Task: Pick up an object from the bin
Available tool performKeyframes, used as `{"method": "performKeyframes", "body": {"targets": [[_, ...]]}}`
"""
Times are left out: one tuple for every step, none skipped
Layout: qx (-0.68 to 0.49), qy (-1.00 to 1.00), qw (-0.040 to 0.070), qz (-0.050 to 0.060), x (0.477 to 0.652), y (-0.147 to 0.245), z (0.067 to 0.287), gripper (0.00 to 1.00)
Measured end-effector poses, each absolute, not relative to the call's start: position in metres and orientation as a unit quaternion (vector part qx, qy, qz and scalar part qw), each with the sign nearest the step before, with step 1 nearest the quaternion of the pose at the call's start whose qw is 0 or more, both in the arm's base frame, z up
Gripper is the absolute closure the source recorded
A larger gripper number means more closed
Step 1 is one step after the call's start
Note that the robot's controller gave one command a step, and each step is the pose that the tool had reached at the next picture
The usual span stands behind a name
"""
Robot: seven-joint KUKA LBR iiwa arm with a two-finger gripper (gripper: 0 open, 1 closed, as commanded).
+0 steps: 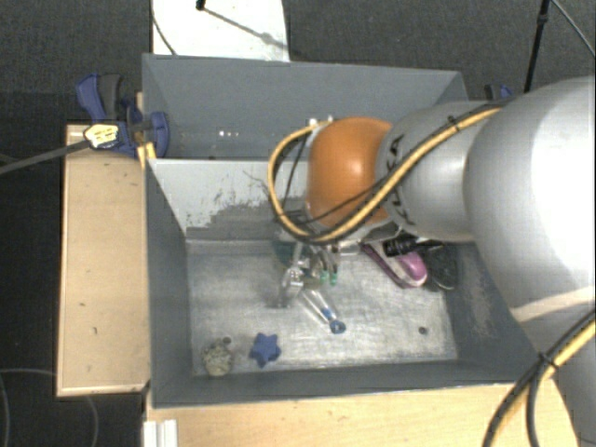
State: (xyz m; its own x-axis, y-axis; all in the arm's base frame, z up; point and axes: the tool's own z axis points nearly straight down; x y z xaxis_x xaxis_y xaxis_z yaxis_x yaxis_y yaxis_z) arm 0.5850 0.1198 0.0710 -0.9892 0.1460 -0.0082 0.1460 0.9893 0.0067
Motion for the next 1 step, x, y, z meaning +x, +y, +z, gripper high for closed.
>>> {"method": "performKeyframes", "body": {"targets": [[0.125,0.992,0.0,-0.001,0.5439,0.0581,0.1016,0.0]]}}
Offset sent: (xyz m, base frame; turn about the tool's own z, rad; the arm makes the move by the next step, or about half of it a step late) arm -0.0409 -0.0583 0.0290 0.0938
